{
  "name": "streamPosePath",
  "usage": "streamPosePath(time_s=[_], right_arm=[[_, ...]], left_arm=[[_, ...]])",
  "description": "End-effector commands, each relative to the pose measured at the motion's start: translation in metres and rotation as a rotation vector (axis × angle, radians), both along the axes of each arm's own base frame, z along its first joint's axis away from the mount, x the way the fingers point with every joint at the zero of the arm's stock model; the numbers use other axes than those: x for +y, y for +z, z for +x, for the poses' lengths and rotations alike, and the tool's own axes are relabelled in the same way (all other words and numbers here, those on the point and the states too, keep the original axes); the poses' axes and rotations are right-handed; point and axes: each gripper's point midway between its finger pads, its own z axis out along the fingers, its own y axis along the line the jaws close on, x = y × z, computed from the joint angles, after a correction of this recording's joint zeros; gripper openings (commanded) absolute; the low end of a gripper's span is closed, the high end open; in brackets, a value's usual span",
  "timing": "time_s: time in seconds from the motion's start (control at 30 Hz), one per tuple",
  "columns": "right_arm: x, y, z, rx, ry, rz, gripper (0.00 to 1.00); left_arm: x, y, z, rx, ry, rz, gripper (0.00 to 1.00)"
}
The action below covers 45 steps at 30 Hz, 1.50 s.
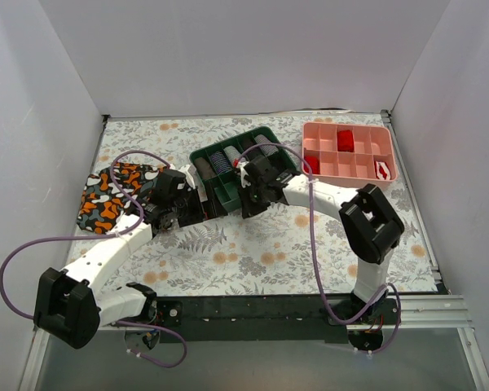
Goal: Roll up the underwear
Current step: Reset both arms
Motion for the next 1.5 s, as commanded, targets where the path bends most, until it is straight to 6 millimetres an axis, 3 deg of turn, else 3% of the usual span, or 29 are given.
streamPosePath(time_s=[0.0, 0.13, 0.17, 0.2, 0.33, 0.43, 0.53, 0.67, 0.7, 0.77, 0.8, 0.83, 0.93, 1.17, 1.3, 1.37, 1.4, 1.47], right_arm=[[0.028, 0.007, 0.018, -0.013, -0.011, 0.060, 0.18], [0.044, -0.003, 0.038, -0.029, -0.010, 0.056, 0.19], [0.054, 0.008, 0.047, -0.048, -0.002, 0.073, 0.19], [0.054, -0.004, 0.047, -0.028, 0.011, 0.047, 0.19], [0.068, -0.001, 0.052, -0.006, 0.038, 0.070, 0.19], [0.070, 0.013, 0.054, -0.040, 0.036, 0.098, 0.22], [0.062, 0.031, 0.049, -0.067, 0.021, 0.116, 0.32], [0.042, 0.048, 0.041, -0.118, -0.020, 0.107, 0.55], [0.035, 0.062, 0.039, -0.149, -0.037, 0.117, 0.56], [0.021, 0.061, 0.031, -0.153, -0.059, 0.098, 0.64], [0.014, 0.076, 0.031, -0.188, -0.079, 0.110, 0.66], [0.004, 0.072, 0.026, -0.188, -0.095, 0.088, 0.67], [-0.024, 0.094, 0.022, -0.243, -0.174, 0.055, 0.71], [-0.127, 0.130, -0.003, -0.365, -0.405, 0.017, 0.81], [-0.204, 0.133, -0.010, -0.415, -0.628, -0.038, 0.83], [-0.230, 0.139, -0.018, -0.438, -0.736, -0.018, 0.85], [-0.241, 0.126, -0.023, -0.435, -0.766, -0.046, 0.85], [-0.254, 0.121, -0.028, -0.445, -0.833, -0.038, 0.87]], left_arm=[[0.006, 0.023, 0.003, -0.068, 0.010, 0.003, 0.98], [0.005, 0.028, -0.001, -0.070, 0.012, -0.018, 0.98], [0.005, 0.029, -0.001, -0.073, 0.014, -0.022, 0.98], [0.006, 0.030, -0.002, -0.076, 0.018, -0.023, 0.98], [0.010, 0.033, -0.001, -0.080, 0.036, -0.011, 0.98], [0.012, 0.035, -0.002, -0.087, 0.043, -0.004, 0.98], [0.013, 0.037, -0.001, -0.095, 0.051, -0.006, 0.98], [0.010, 0.044, 0.002, -0.105, 0.043, -0.016, 0.98], [0.009, 0.046, 0.003, -0.109, 0.040, -0.018, 0.98], [0.007, 0.049, 0.004, -0.117, 0.033, -0.025, 0.98], [0.006, 0.053, 0.005, -0.123, 0.026, -0.032, 0.98], [0.003, 0.057, 0.006, -0.138, 0.010, -0.041, 0.98], [-0.010, 0.073, 0.002, -0.172, -0.067, -0.099, 0.98], [-0.006, 0.086, 0.010, -0.230, -0.019, -0.116, 0.98], [-0.002, 0.087, 0.010, -0.253, 0.005, -0.117, 0.98], [-0.001, 0.087, 0.007, -0.266, 0.008, -0.122, 0.98], [0.000, 0.087, 0.008, -0.285, 0.013, -0.123, 0.98], [0.006, 0.083, 0.007, -0.305, 0.043, -0.119, 0.98]])
